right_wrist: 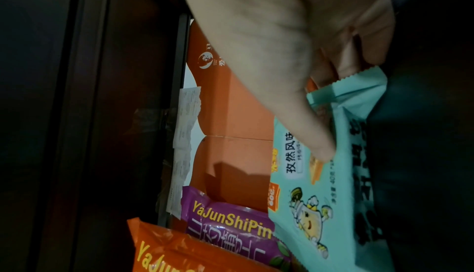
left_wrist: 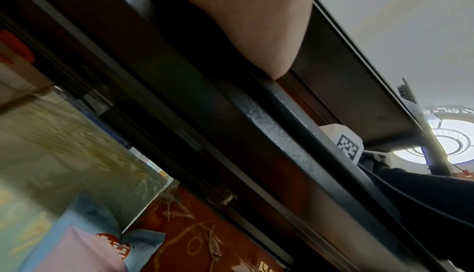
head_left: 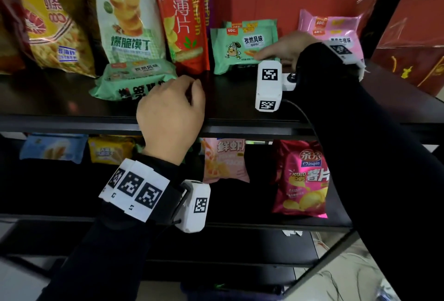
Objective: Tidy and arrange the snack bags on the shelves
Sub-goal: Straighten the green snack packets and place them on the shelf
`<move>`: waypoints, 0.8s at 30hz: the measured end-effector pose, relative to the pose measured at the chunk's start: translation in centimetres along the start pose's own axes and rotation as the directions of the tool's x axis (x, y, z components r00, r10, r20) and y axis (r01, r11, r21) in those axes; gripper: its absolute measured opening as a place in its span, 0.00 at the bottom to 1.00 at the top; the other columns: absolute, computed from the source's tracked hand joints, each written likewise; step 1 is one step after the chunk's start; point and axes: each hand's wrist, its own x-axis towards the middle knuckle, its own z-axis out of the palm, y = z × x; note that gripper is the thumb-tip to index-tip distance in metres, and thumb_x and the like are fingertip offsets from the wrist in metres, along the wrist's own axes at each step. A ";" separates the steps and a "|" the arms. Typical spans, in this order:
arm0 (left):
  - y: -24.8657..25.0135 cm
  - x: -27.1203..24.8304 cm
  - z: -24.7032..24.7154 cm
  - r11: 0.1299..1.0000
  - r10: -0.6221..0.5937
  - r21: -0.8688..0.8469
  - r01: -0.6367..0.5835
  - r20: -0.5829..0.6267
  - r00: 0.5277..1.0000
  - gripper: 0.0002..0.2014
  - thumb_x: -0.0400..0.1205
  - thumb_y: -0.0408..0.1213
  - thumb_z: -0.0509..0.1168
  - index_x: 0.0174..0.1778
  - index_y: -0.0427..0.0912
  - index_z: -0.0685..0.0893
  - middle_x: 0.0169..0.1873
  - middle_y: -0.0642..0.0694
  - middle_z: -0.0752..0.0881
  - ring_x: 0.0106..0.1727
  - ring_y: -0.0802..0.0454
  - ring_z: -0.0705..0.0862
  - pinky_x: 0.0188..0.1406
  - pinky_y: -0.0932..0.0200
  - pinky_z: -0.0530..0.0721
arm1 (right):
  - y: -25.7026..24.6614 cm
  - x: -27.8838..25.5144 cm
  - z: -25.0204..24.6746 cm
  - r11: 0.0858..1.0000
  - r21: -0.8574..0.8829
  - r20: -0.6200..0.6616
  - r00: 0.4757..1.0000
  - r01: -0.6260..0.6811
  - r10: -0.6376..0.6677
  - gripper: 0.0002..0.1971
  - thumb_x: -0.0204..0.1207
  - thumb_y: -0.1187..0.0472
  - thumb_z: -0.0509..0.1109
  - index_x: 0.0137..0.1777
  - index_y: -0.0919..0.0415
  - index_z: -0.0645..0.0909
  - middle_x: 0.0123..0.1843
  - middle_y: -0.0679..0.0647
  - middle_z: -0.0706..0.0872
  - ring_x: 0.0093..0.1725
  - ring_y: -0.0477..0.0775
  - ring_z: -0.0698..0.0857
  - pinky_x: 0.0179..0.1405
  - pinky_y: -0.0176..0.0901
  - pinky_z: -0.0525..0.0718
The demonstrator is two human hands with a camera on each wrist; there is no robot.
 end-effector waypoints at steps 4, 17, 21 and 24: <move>0.0 0.0 0.0 1.000 -0.004 0.010 0.003 0.008 1.000 0.18 0.87 0.47 0.53 0.55 0.47 0.87 0.42 0.42 0.88 0.44 0.39 0.83 0.32 0.55 0.64 | -0.3 0.0 0.2 0.999 -0.048 0.084 0.996 -0.004 0.008 0.32 0.74 0.46 0.72 0.73 0.64 0.73 0.76 0.60 0.75 0.74 0.60 0.74 0.61 0.49 0.75; 0.1 -0.2 -0.1 1.000 0.018 0.016 -0.018 0.000 1.000 0.18 0.86 0.46 0.53 0.53 0.45 0.88 0.42 0.41 0.88 0.46 0.38 0.83 0.34 0.52 0.69 | 1.0 0.1 0.0 0.999 -0.006 -0.120 0.992 0.045 -0.046 0.32 0.71 0.51 0.77 0.67 0.72 0.76 0.67 0.61 0.83 0.66 0.57 0.82 0.62 0.42 0.80; 0.0 -0.2 -0.2 0.999 0.031 0.025 -0.030 -0.015 0.999 0.18 0.86 0.46 0.53 0.53 0.45 0.88 0.41 0.41 0.88 0.45 0.39 0.83 0.33 0.55 0.65 | 0.9 -0.2 -0.1 0.999 -0.006 -0.133 0.990 0.047 -0.048 0.30 0.71 0.53 0.78 0.65 0.73 0.77 0.66 0.61 0.83 0.63 0.56 0.83 0.52 0.38 0.80; 0.0 -0.2 -0.2 0.999 0.034 0.024 -0.034 -0.021 0.999 0.18 0.86 0.46 0.53 0.53 0.45 0.88 0.41 0.41 0.88 0.45 0.39 0.83 0.34 0.54 0.65 | 0.9 -0.5 -0.2 0.993 0.104 -0.160 0.987 0.052 -0.035 0.30 0.68 0.53 0.80 0.63 0.73 0.77 0.58 0.57 0.85 0.53 0.52 0.82 0.28 0.27 0.80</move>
